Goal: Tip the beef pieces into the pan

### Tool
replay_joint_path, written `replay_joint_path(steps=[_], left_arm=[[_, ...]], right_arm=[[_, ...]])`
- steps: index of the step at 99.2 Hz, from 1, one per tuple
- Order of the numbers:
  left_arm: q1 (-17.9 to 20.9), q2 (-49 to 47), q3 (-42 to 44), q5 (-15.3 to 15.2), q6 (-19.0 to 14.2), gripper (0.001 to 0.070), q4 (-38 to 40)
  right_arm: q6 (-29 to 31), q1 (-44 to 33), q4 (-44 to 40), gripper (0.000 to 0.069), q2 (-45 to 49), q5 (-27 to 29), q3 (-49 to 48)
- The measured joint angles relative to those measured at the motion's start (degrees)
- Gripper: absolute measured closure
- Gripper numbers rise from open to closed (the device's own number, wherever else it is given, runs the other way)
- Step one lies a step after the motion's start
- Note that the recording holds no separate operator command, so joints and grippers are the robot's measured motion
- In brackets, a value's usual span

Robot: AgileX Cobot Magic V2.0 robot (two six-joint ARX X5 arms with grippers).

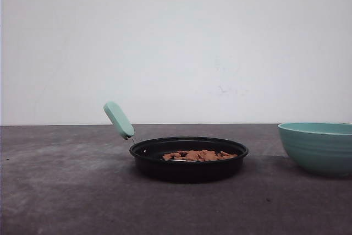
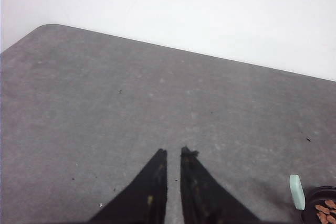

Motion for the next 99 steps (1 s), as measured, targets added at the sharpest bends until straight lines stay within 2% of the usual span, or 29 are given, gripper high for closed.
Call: replay_joint_path(steps=[6, 11, 17, 23, 36, 47, 56, 64, 73, 82, 99], left_arm=[[0.02, -0.57, 0.0, -0.24, 0.35, 0.0688, 0.0], [0.66, -1.09, 0.0, -1.05, 2.03, 0.0688, 0.22], [2.84, -2.67, -0.13, -1.29, 4.44, 0.0688, 1.11], [5.35, -5.27, -2.25, -1.01, 6.64, 0.0688, 6.4], [11.39, -13.64, -15.19, 3.85, 12.72, 0.0688, 23.56], [14.08, -20.98, -29.77, 11.17, 16.81, 0.0688, 34.01], [16.17, -22.21, -38.75, 18.16, 17.07, 0.0688, 34.69], [17.51, -22.01, -44.72, 22.1, 15.87, 0.0688, 31.3], [18.86, -22.01, -47.84, 22.62, 14.03, 0.0688, 30.05], [20.11, -22.47, -48.83, 22.77, 12.44, 0.0688, 33.09], [20.33, -22.47, -49.03, 23.71, 13.84, 0.0688, 33.55]], right_arm=[[0.0, 0.0, 0.0, 0.0681, 0.0, -0.02, 0.0], [0.0, 0.0, 0.0, 0.0681, 0.0, 0.0, 0.0], [0.0, 0.0, 0.0, 0.0681, 0.0, 0.0, -0.02], [0.0, 0.0, 0.0, 0.0681, 0.0, 0.0, -0.02], [0.0, 0.0, 0.0, 0.0681, 0.0, 0.0, -0.02], [-0.02, 0.0, 0.0, 0.0681, 0.0, 0.0, -0.02], [-0.02, 0.0, 0.09, 0.0681, 0.0, -0.04, -0.04], [-0.02, 0.02, 0.07, 0.0681, 0.02, 0.07, -0.07], [-0.02, 0.02, 0.07, 0.0681, 0.02, 0.02, -0.09], [-0.04, 0.02, 0.26, 0.0681, 0.02, 0.04, -0.09], [-0.04, 0.02, 0.46, 0.0681, 0.02, 0.04, -0.11]])
